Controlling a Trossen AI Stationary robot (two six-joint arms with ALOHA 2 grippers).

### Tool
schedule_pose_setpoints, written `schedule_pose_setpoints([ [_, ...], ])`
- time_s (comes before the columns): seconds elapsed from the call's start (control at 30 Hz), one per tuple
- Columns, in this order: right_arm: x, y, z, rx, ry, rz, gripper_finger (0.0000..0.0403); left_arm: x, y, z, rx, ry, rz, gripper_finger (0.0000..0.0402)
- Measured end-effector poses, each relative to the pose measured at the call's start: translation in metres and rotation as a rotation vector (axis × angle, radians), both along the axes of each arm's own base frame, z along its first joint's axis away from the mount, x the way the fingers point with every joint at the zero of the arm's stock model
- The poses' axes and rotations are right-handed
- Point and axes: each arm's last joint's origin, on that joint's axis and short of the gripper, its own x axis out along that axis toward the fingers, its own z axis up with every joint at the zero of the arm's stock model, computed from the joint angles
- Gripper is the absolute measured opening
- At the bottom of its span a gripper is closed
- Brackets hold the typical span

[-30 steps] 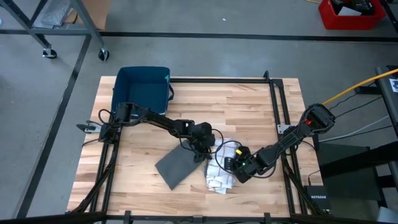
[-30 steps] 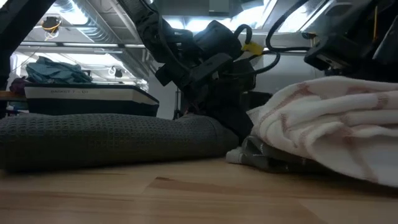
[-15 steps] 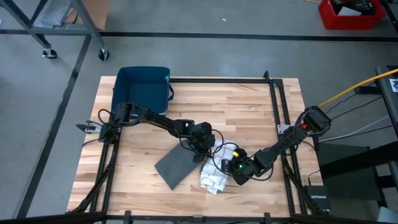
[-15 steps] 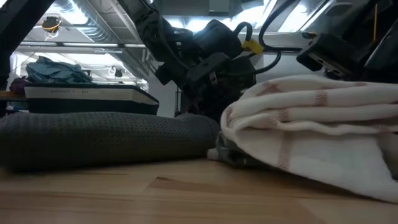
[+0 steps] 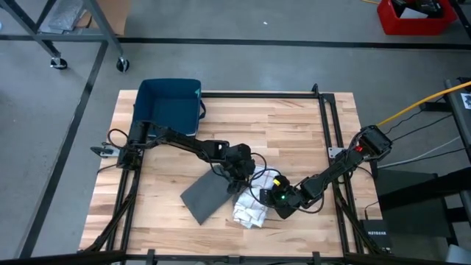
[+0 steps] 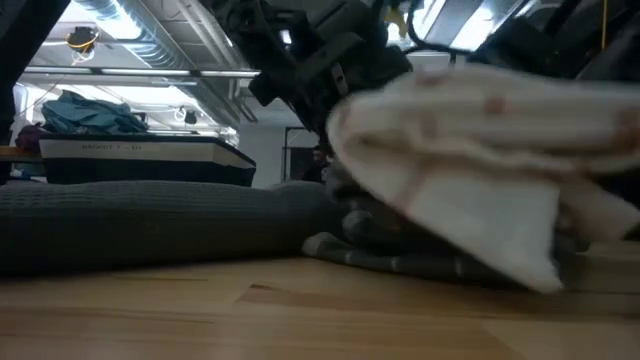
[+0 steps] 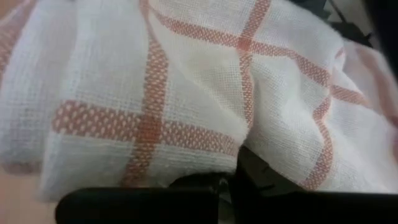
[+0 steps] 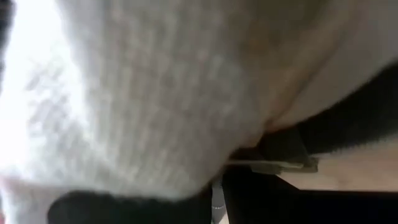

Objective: Fold towel
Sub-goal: Stack the stacked towels on top of the gray towel

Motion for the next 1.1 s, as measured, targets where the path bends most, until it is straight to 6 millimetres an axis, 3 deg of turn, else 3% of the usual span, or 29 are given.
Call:
schedule_pose_setpoints([
  [0.2,0.003,0.002,0.008,0.000,-0.059,0.028,0.0014,-0.004,-0.003,0.010,0.015,-0.007,-0.028,0.0003],
  [0.53,0.001,0.003,0.007,0.033,-0.019,0.064,0.0027,-0.006,-0.002,0.007,0.054,0.016,-0.034,0.0017],
  [0.93,0.000,0.005,0.006,0.120,0.039,0.126,0.0163,-0.006,-0.001,0.005,0.116,0.031,0.059,0.0127],
  [1.1,0.000,0.013,0.010,0.241,0.014,0.110,0.0179,-0.006,-0.001,0.005,0.137,0.020,0.043,0.0145],
])
